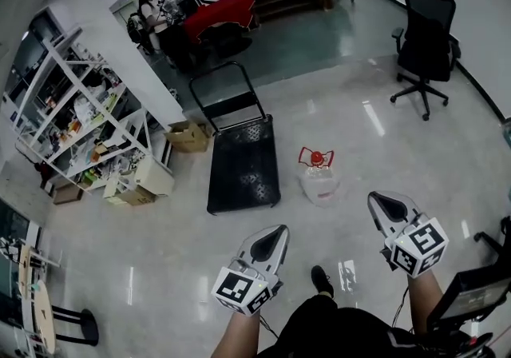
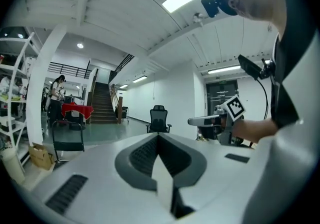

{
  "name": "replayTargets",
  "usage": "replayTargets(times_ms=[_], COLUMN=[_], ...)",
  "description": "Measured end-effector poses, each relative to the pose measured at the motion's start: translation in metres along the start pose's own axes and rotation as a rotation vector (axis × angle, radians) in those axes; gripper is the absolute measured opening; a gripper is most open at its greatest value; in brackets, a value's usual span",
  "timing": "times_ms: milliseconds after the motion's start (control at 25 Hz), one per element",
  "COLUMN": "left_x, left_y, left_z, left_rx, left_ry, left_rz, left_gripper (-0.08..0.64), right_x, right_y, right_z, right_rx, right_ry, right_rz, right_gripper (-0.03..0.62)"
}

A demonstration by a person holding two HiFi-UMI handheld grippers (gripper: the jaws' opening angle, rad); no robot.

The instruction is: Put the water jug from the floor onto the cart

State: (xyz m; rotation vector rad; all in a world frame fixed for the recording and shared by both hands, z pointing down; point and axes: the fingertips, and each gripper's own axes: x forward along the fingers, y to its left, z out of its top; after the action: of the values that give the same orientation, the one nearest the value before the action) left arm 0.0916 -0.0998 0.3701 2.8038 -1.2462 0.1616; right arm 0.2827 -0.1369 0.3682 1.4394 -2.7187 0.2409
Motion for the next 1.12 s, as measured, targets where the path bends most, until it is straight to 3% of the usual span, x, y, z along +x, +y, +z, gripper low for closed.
replayTargets(times_ms=[200,280,400,560,680,760,920,1040,1120], left_x=[0.056,0.08,0.119,0.17,0.214,0.246,0.303,0.344,0.367], left_y=[0.077,0.107,0.15,0.186,0.203,0.226,0.276,0.289,0.299], left_z=[0.009,0.014,0.015,0.018,0.007,0.002,-0.009,-0.012,-0.015], left_rx=[0.006,0.034,0.012,-0.061,-0.052,-0.054,-0.129,-0.117,-0.114], left_ry=[-0.006,-0.003,0.003,0.011,0.059,0.082,0.134,0.164,0.159], left_rz=[-0.009,-0.012,-0.013,-0.024,-0.043,-0.018,0.086,0.091,0.082], left_gripper=[-0.008,-0.009,-0.009,-0.008,-0.008,-0.009,-0.009,-0.008,-0.008], right_x=[0.076,0.111,0.162,0.216,0.253,0.281,0.339,0.372,0.396], right_y=[-0.024,-0.04,-0.069,-0.1,-0.139,-0.168,-0.227,-0.264,-0.276], right_z=[0.031,0.036,0.034,0.043,0.037,0.035,0.034,0.028,0.02], right_rx=[-0.017,-0.025,-0.001,-0.017,0.013,0.033,0.042,0.08,0.16], right_ry=[-0.056,-0.035,-0.014,-0.016,-0.01,-0.013,0.011,0.047,0.081], right_rz=[-0.009,-0.011,-0.031,0.027,0.064,0.07,0.077,0.116,0.154], right_gripper=[0.003,0.003,0.003,0.003,0.004,0.003,0.005,0.005,0.005])
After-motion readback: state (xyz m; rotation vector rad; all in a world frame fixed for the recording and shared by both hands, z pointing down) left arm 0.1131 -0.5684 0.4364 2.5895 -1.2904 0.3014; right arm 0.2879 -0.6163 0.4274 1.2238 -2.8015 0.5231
